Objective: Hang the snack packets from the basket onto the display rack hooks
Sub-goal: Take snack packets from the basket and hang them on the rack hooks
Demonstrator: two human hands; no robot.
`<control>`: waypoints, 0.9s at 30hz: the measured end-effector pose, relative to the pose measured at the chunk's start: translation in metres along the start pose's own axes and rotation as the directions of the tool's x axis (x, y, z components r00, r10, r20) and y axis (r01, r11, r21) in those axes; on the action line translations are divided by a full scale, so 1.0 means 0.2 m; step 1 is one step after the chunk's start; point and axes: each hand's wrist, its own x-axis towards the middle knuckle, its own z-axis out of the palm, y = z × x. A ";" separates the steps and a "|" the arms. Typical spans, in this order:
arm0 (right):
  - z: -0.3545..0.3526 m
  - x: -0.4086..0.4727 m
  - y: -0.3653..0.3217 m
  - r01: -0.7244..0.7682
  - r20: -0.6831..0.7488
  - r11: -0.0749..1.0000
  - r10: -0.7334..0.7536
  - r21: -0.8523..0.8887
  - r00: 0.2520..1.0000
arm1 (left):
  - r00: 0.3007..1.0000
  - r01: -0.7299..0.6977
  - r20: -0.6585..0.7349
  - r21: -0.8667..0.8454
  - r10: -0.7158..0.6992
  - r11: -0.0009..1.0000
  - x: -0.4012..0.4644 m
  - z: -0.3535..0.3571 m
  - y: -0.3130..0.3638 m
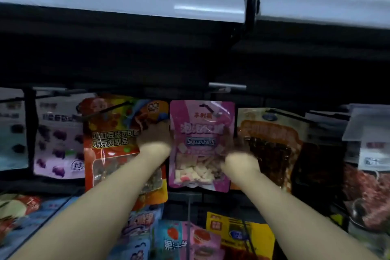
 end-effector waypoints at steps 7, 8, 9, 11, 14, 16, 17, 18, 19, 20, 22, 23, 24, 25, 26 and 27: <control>0.07 0.07 0.00 0.053 -0.049 0.995 -0.049 0.084 0.998 | 0.999 0.033 0.006 0.171 -0.035 0.985 0.06 0.05 0.05; 0.08 0.05 0.01 0.066 -0.069 0.997 -0.064 0.031 0.996 | 1.000 0.020 0.018 0.178 -0.023 0.984 0.04 0.04 0.04; 0.08 0.03 0.02 0.066 -0.076 0.998 -0.067 -0.015 0.995 | 0.999 -0.002 0.036 0.179 -0.005 0.984 0.03 0.03 0.03; 0.06 -0.02 0.02 0.056 -0.047 0.996 -0.060 -0.069 0.997 | 0.996 -0.068 0.066 0.162 0.058 0.984 -0.02 0.01 0.00; 0.03 -0.12 0.02 0.103 -0.073 0.991 -0.109 -0.082 0.991 | 0.976 -0.212 0.073 0.113 0.204 0.971 -0.12 -0.03 -0.07; 0.02 -0.18 0.02 0.138 -0.134 0.984 -0.153 -0.110 0.979 | 0.962 -0.273 0.061 0.169 0.266 0.947 -0.18 -0.05 -0.12; 0.02 -0.21 0.02 0.147 -0.146 0.980 -0.167 -0.136 0.975 | 0.956 -0.293 0.060 0.212 0.287 0.932 -0.20 -0.06 -0.14; 0.02 -0.24 0.02 0.150 -0.149 0.976 -0.174 -0.156 0.974 | 0.949 -0.316 0.057 0.242 0.312 0.918 -0.22 -0.07 -0.16; 0.02 -0.28 0.02 0.150 -0.150 0.975 -0.176 -0.166 0.973 | 0.938 -0.345 0.054 0.249 0.343 0.905 -0.24 -0.07 -0.17; 0.01 -0.31 0.03 0.152 -0.156 0.973 -0.179 -0.173 0.971 | 0.923 -0.381 0.056 0.240 0.380 0.893 -0.26 -0.07 -0.18; 0.00 -0.40 0.05 0.160 -0.163 0.969 -0.191 -0.186 0.968 | 0.893 -0.449 0.075 0.220 0.444 0.866 -0.31 -0.09 -0.18; -0.01 -0.44 0.07 0.167 -0.155 0.967 -0.199 -0.194 0.968 | 0.878 -0.478 0.093 0.210 0.470 0.853 -0.34 -0.09 -0.17; -0.02 -0.49 0.10 0.170 -0.148 0.965 -0.201 -0.201 0.968 | 0.860 -0.510 0.111 0.197 0.498 0.837 -0.38 -0.09 -0.15; -0.03 -0.53 0.13 0.166 -0.153 0.965 -0.199 -0.202 0.968 | 0.841 -0.541 0.126 0.190 0.526 0.819 -0.42 -0.09 -0.12; -0.04 -0.57 0.17 0.161 -0.163 0.966 -0.195 -0.203 0.967 | 0.822 -0.569 0.131 0.176 0.554 0.803 -0.48 -0.10 -0.08; -0.05 -0.62 0.21 0.157 -0.180 0.966 -0.195 -0.206 0.964 | 0.807 -0.590 0.139 0.161 0.574 0.791 -0.53 -0.11 -0.04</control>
